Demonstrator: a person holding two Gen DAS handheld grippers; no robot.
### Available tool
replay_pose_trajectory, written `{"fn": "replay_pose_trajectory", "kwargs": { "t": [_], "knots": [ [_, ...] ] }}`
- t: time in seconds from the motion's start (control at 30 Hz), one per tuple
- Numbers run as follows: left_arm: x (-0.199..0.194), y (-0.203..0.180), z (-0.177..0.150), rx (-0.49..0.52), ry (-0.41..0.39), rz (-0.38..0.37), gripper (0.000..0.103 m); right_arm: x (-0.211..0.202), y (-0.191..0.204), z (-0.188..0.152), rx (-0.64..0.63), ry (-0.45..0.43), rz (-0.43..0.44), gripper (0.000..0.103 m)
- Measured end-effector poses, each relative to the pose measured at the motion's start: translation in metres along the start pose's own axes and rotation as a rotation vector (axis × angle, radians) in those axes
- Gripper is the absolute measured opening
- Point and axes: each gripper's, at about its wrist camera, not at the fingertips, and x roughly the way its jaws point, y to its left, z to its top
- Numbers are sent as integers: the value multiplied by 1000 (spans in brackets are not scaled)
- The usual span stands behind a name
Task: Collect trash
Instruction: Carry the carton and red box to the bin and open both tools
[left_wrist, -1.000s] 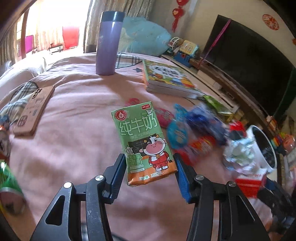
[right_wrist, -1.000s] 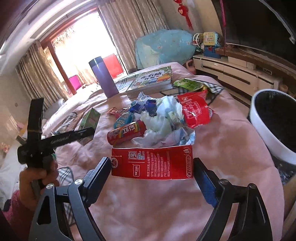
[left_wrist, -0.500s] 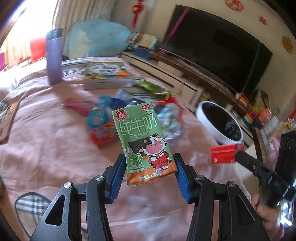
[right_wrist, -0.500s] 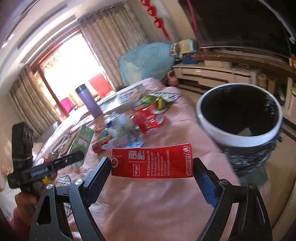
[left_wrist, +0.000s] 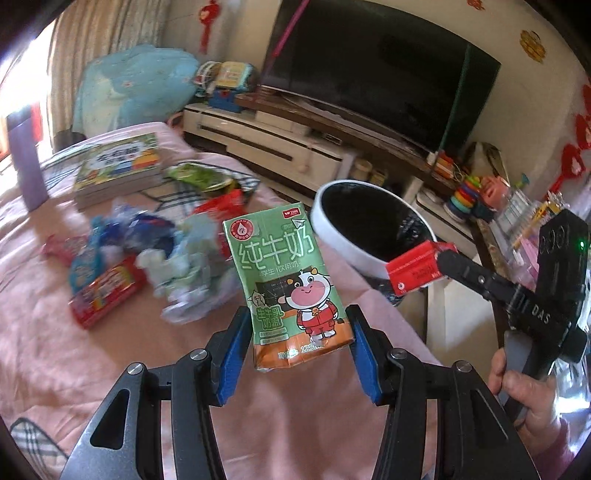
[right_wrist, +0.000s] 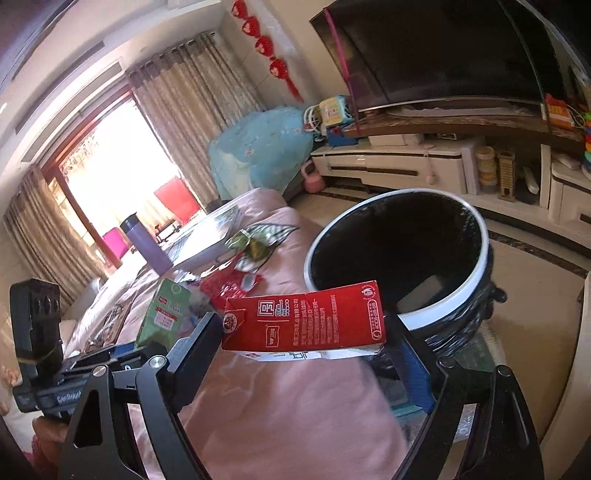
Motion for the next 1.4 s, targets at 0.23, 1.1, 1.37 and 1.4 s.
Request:
{"fn": "replay_pose_trajectory", "kwargs": {
  "t": [0.23,1.1,1.37,1.4],
  "knots": [
    [38,-18,24,42,31,-20,51,3,-25,16,23,-16,-16,88],
    [156,-60,97,109,102,-57,51,46,-94,72,75,44,-62,51],
    [168,-66,104,104,112,-50,61,41,-95,73,75,25,-77,50],
    [168,-67,105,103,107,-50,63,39,-96,73,75,18,-81,51]
  ]
}}
